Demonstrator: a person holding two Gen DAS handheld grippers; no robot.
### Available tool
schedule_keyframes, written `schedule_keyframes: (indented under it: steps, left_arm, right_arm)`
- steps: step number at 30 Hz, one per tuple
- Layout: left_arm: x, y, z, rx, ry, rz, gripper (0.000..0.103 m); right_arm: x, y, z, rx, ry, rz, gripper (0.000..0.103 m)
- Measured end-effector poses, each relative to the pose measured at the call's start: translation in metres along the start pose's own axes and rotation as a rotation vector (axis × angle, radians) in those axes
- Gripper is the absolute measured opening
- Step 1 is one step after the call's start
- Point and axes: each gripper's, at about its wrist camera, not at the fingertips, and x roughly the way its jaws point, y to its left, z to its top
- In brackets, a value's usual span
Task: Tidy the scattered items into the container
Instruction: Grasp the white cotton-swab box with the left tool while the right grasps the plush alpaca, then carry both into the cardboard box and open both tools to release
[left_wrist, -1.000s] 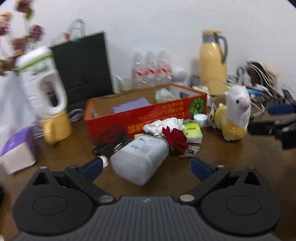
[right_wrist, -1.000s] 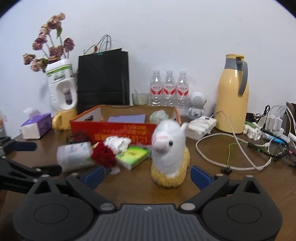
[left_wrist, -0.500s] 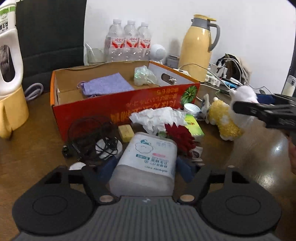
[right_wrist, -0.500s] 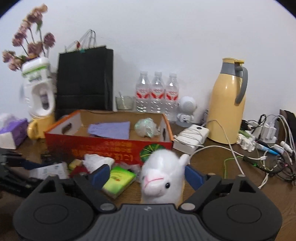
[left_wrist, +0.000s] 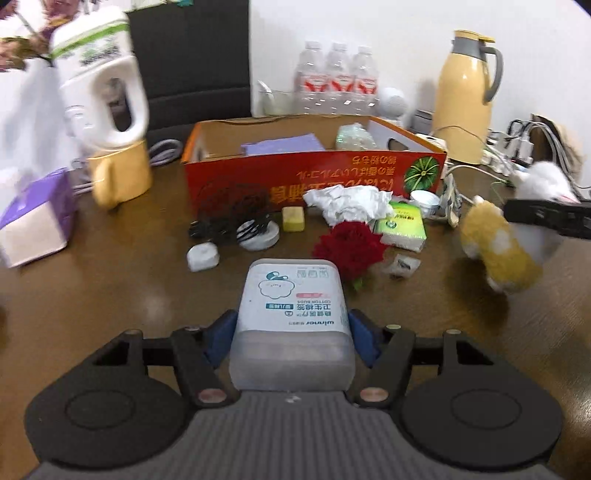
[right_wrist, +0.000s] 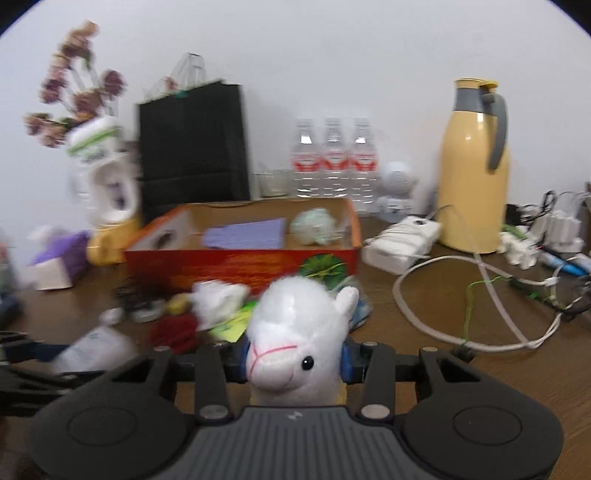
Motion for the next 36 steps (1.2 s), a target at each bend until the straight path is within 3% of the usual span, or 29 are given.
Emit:
schedule_keyframes:
  steps: [5,6,9,12,14,15,20,25,30,33,36]
  left_arm:
    - [-0.005,-0.008,-0.008,0.009,-0.009,0.035,0.072]
    - [-0.003,-0.009,-0.007,0.021,-0.008,0.035,0.073]
    - [0.007,-0.007,-0.001,0.027,0.020,0.010,0.073]
    - [0.018,-0.002,0.003,0.000,0.070,-0.012,0.067]
    - [0.018,-0.001,0.002,-0.008,0.066,-0.012,0.066]
    - [0.015,-0.001,0.000,-0.019,0.055,-0.011,0.066]
    - [-0.012,-0.005,-0.006,-0.041,-0.031,0.014,0.066]
    - [-0.045,-0.008,0.005,-0.093,-0.112,0.008,0.066]
    - [-0.039,-0.008,0.057,-0.158,-0.166,-0.077,0.066]
    - [-0.014,-0.012,0.113,-0.146,-0.198,-0.090,0.066]
    - [0.024,-0.012,0.170,-0.176,-0.169,-0.105,0.066]
  right_arm:
    - [-0.019,0.014,-0.016,-0.043,0.018,0.013,0.043]
    - [-0.019,0.016,-0.018,-0.047,0.015,-0.002,0.046]
    - [-0.019,0.020,-0.018,-0.055,0.005,-0.046,0.067]
    - [-0.016,0.020,-0.014,-0.051,0.009,-0.072,0.067]
    - [-0.009,0.017,-0.013,-0.040,0.052,-0.078,0.061]
    - [-0.008,0.017,-0.015,-0.029,0.066,-0.067,0.037]
    - [-0.014,0.022,-0.018,-0.029,0.065,-0.040,0.037]
    - [-0.043,0.024,-0.010,0.000,-0.025,0.012,0.037]
    - [-0.048,0.015,0.033,-0.012,-0.129,0.043,0.037]
    - [-0.025,0.005,0.078,-0.043,-0.178,0.053,0.037]
    - [0.014,-0.007,0.124,-0.072,-0.172,0.076,0.038]
